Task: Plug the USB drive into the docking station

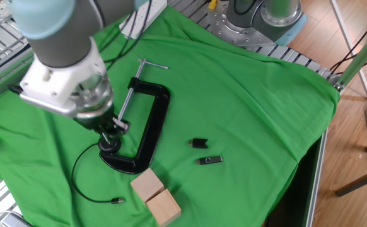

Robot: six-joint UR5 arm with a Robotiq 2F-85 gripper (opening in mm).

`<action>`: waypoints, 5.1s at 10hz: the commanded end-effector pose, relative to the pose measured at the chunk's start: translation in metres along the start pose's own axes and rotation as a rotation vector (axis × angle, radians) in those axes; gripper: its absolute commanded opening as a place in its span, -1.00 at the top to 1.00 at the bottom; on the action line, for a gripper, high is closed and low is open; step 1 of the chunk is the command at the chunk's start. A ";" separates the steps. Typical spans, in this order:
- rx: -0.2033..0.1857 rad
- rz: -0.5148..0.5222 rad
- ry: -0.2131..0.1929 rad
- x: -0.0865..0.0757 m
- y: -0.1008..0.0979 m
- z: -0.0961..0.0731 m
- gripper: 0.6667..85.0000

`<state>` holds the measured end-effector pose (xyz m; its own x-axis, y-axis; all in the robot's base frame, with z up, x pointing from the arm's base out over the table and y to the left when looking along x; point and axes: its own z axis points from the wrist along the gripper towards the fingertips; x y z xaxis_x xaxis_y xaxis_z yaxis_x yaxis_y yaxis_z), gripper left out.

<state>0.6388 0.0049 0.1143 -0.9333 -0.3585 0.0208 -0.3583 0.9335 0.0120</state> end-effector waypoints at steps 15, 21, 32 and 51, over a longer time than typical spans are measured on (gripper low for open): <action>-0.006 -0.220 -0.036 0.007 -0.024 0.056 0.98; -0.004 -0.220 -0.039 0.005 -0.025 0.060 0.98; 0.006 -0.135 0.030 0.026 -0.034 0.052 0.98; -0.006 -0.187 -0.057 0.010 -0.024 0.070 0.98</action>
<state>0.6356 -0.0231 0.0455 -0.8490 -0.5277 -0.0254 -0.5281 0.8491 0.0101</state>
